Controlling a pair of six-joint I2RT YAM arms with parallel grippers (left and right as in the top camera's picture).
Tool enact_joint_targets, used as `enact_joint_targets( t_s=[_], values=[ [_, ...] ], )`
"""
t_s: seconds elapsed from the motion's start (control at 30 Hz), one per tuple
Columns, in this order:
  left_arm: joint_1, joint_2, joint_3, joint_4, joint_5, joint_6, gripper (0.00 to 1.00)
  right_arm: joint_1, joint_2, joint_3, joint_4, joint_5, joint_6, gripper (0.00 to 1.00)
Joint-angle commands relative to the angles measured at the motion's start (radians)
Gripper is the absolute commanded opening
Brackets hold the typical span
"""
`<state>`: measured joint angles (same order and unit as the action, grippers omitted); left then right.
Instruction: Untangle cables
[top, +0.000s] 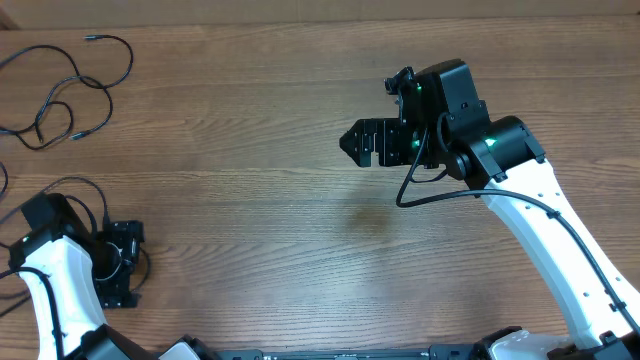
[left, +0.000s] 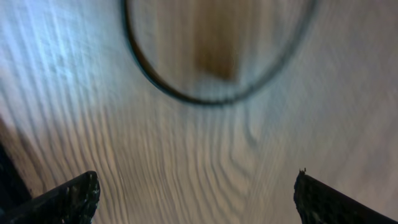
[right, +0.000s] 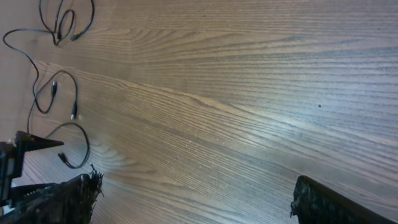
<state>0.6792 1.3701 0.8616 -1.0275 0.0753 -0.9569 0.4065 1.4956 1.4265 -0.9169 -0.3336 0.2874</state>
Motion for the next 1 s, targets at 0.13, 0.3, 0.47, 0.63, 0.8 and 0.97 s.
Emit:
enact_joint_targets(
  t_s=[0.13,0.3,0.47,0.63,0.8,0.97],
  values=[
    [-0.004,0.042,-0.025,0.068,-0.193,-0.18,0.94,-0.001,-0.003,0.001,-0.01,0.0,0.003,1.0],
    [0.01,0.092,-0.025,0.092,-0.212,-0.189,0.83,-0.001,-0.003,0.001,-0.014,0.0,0.004,1.0],
    [0.037,0.164,-0.025,0.089,-0.213,-0.193,0.83,-0.001,-0.003,0.001,-0.013,0.0,0.004,1.0],
    [0.077,0.225,-0.025,0.099,-0.221,-0.192,0.77,-0.001,-0.003,0.001,-0.013,0.0,0.004,1.0],
    [0.11,0.238,-0.025,0.132,-0.237,-0.191,0.74,-0.001,-0.003,0.001,-0.013,0.0,0.004,1.0],
    [0.115,0.238,-0.025,0.19,-0.259,-0.145,0.68,-0.001,-0.003,0.001,-0.013,0.0,0.004,1.0]
  ],
)
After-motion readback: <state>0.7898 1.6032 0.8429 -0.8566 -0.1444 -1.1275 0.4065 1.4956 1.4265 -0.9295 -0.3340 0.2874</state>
